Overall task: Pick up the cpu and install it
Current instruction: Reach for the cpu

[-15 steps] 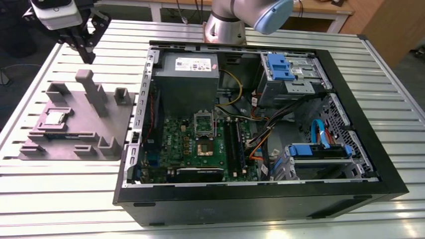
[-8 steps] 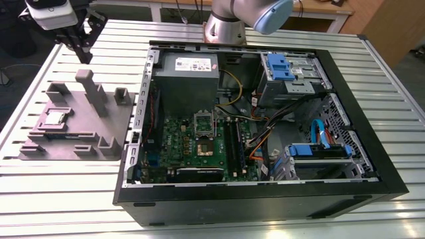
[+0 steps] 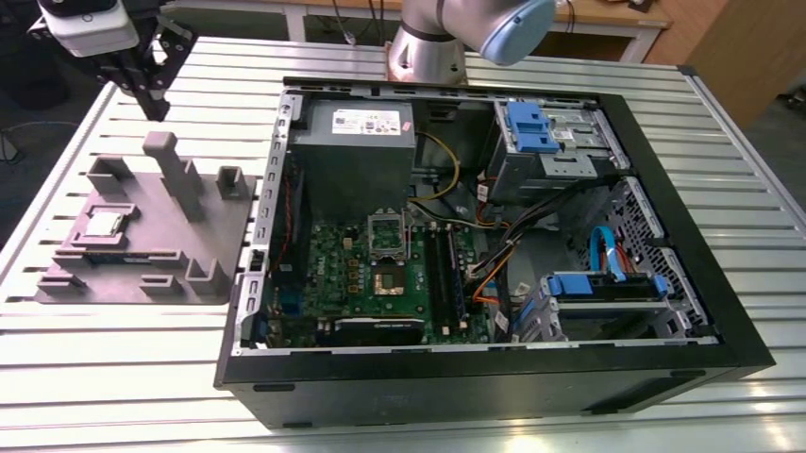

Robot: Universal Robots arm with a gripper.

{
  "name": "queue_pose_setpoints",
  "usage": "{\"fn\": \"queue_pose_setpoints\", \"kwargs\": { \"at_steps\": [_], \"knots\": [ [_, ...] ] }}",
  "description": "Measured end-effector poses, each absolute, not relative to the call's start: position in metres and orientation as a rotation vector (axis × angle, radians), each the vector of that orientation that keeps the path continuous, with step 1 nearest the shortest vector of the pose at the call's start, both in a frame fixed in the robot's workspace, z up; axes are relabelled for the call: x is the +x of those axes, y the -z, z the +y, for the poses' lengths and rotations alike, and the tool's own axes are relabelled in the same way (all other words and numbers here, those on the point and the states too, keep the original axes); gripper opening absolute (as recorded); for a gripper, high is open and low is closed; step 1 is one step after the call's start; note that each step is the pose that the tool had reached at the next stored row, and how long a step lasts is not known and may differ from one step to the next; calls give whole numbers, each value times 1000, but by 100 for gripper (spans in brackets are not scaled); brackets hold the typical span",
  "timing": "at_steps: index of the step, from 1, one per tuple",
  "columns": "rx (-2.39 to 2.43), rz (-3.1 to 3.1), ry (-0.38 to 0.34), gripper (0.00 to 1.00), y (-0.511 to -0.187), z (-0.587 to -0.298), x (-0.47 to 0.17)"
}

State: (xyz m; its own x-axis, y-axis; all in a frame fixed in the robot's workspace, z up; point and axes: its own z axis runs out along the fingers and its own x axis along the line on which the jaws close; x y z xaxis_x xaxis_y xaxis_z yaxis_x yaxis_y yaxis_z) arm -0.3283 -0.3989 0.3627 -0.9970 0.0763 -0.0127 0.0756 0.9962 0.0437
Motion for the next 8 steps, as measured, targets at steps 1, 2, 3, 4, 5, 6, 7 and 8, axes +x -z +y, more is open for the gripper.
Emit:
{"fn": "queue_pose_setpoints", "kwargs": {
  "at_steps": [1, 2, 3, 4, 5, 6, 7, 8],
  "knots": [
    [119, 3124, -68, 10, -363, -399, -329],
    [119, 3124, -68, 10, -363, -399, -330],
    [119, 3124, -68, 10, -363, -399, -330],
    [119, 3124, -68, 10, -362, -399, -331],
    [119, 3124, -68, 10, -362, -399, -331],
    [119, 3124, -68, 10, -362, -399, -332],
    [119, 3124, -68, 10, -362, -399, -332],
    [119, 3125, -68, 10, -362, -399, -333]
  ]
}}
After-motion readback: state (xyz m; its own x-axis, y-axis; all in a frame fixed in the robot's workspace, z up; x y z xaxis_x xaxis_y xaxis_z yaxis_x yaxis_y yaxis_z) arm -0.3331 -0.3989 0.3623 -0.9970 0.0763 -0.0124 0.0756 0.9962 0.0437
